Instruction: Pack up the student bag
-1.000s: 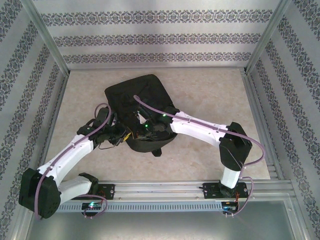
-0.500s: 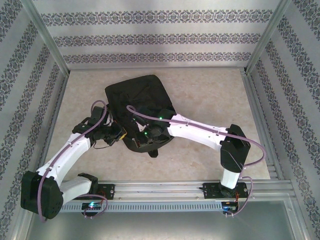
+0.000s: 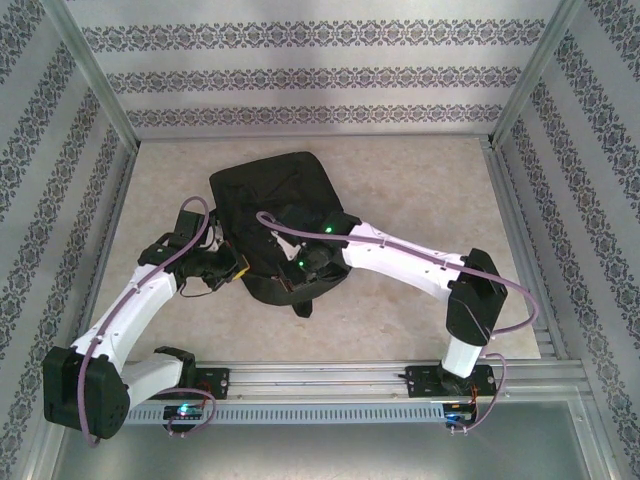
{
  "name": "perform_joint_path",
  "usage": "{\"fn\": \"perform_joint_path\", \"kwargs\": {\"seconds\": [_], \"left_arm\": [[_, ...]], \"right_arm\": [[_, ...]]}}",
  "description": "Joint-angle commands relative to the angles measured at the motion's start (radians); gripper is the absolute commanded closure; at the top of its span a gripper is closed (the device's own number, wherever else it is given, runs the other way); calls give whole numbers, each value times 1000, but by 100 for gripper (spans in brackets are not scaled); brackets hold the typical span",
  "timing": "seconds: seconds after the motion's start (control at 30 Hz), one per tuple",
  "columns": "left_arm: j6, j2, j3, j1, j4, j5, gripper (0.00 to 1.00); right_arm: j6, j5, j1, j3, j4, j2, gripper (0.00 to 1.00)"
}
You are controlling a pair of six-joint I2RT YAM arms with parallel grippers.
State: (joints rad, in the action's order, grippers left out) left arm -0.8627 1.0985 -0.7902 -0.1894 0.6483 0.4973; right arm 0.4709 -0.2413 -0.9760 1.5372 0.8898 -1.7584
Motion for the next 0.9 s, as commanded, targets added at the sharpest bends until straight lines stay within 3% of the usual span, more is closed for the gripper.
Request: {"fn": "perform_joint_path", "kwargs": {"seconds": [0.0,0.13,0.37,0.47,0.5,0.57,0.63,0.7,0.87], "left_arm": [[97,-6,-45,26,89,-128,100],[157,-23,-72,17,111,-153,100],[282,-46,-118,-20,170,-318,100],[267,-49,-108,-24,154,-293,100],[242,-45,-104,-23,152,-264,95],[156,-47,-86,-24,134,-169,66],[61,-83,-67,-29,129,-137,49],[-35,-134,-49,-34,137,-117,42],[-199,-230,-37,-35,235,-119,36]], "right_arm": [[-15,-61,34,72,155,35,100],[31,-183,69,108,158,-17,100],[116,-340,150,46,114,-14,100],[162,-372,158,34,62,-24,100],[183,-387,150,39,36,-35,100],[232,-389,119,69,-8,-67,100],[272,-376,94,102,-42,-99,100],[326,-359,74,109,-90,-117,100],[408,-340,32,103,-192,-156,100]]}}
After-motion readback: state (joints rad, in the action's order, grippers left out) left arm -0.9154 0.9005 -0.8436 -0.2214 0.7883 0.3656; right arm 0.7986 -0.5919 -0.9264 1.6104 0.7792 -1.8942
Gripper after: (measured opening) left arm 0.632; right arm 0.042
